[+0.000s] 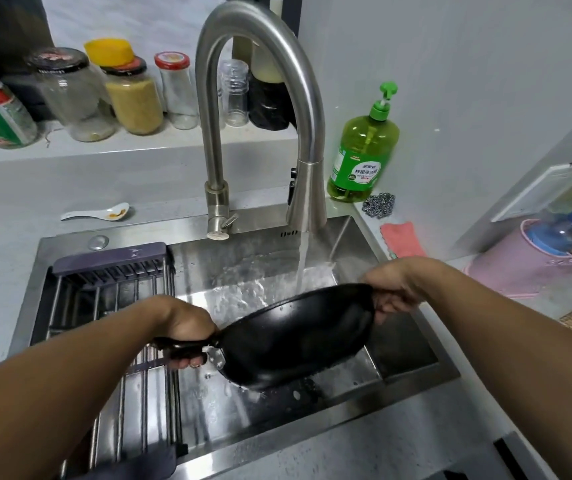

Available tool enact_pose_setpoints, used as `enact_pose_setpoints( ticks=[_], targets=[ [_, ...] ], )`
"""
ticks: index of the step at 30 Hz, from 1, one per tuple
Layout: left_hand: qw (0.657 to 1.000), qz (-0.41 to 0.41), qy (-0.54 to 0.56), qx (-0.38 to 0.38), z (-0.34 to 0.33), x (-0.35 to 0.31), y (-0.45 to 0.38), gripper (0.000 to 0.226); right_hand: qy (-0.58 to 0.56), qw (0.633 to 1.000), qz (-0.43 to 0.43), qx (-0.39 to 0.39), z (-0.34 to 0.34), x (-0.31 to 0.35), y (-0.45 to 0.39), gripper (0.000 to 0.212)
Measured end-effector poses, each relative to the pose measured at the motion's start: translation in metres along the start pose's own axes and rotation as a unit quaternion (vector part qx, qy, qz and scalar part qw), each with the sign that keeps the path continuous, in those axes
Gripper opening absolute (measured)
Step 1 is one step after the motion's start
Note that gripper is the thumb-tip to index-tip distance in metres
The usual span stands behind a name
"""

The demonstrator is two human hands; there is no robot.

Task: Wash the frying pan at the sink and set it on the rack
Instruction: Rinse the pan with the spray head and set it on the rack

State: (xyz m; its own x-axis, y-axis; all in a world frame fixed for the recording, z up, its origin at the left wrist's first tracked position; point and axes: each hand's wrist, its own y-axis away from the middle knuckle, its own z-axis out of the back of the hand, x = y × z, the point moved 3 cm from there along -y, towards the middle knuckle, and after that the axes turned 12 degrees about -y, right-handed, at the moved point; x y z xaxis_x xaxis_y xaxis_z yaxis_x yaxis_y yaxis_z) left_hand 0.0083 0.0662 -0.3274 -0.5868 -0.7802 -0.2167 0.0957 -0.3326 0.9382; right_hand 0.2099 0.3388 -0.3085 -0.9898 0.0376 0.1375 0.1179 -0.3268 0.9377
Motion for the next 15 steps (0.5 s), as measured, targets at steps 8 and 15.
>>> enact_pose_setpoints(
  ticks=[8,15],
  targets=[
    [1.0,0.018,-0.014,0.001,0.019,0.006,0.008,0.028,-0.024,1.0,-0.004,0.019,0.013,0.019,-0.001,0.027],
    [0.973,-0.019,-0.095,-0.208,0.022,0.004,0.012,0.047,-0.142,0.99,0.026,0.003,-0.029,-0.019,-0.022,0.03]
  ],
)
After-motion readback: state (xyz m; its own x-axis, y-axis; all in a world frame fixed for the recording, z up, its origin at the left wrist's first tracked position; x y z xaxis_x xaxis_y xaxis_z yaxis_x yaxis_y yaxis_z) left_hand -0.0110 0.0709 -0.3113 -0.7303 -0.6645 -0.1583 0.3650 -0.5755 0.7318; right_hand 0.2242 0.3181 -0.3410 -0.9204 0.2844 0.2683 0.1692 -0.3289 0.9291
